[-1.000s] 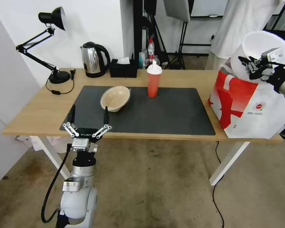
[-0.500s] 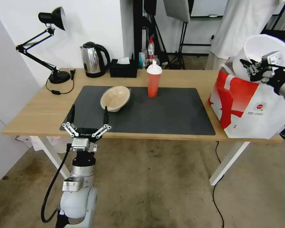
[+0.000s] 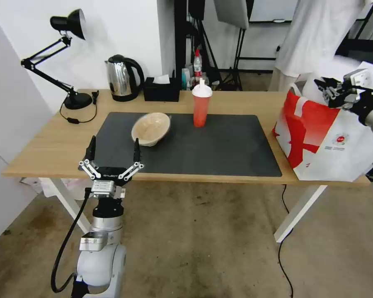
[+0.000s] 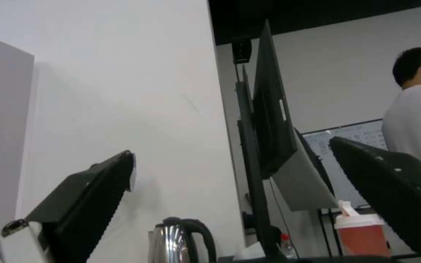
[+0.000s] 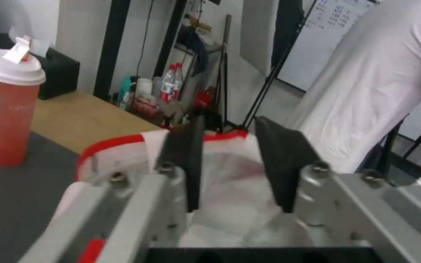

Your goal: Pick up the trash from the table and place it into the takeout bag.

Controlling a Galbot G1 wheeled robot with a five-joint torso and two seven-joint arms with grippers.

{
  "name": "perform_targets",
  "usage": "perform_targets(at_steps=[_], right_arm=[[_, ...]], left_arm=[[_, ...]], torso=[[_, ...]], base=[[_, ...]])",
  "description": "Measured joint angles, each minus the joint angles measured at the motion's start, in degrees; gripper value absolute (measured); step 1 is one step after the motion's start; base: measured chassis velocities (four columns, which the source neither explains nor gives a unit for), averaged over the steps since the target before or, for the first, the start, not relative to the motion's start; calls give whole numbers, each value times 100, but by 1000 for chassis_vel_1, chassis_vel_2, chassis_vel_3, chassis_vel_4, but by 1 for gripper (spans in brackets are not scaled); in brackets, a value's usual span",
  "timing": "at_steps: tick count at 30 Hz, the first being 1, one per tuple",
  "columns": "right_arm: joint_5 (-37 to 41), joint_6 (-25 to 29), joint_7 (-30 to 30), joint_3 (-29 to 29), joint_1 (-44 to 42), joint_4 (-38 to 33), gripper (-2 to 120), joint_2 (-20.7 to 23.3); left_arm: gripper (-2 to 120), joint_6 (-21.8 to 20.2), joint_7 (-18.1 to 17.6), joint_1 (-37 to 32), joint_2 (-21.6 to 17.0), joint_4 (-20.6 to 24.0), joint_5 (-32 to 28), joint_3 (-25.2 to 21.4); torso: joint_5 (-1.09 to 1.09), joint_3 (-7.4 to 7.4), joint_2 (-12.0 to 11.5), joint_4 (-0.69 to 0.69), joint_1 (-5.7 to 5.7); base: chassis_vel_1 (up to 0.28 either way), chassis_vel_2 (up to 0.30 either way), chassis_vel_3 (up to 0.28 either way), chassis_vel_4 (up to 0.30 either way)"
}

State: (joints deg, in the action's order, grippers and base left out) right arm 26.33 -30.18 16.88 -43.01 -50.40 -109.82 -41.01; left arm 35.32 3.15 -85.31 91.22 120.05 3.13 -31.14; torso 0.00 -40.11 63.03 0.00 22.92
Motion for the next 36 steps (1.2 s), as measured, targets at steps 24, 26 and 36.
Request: perform_targets(at_steps=[24,26,36], right_arm=[[30,34,-27,50,161,-137,100,29],[34,49,-34,48,214,-202,100,52],[179,179,-172,49,329,-460,100,90]], left_arm=[[100,8,-1,-33,2,48,4,7],[100,8,-1,-22,3,49,4,7],[100,1,-2,10,3,48,5,6]], torso=[[0,0,0,0,0],[0,0,0,0,0],[0,0,0,0,0]], base=[[0,0,0,0],[0,0,0,0],[0,0,0,0]])
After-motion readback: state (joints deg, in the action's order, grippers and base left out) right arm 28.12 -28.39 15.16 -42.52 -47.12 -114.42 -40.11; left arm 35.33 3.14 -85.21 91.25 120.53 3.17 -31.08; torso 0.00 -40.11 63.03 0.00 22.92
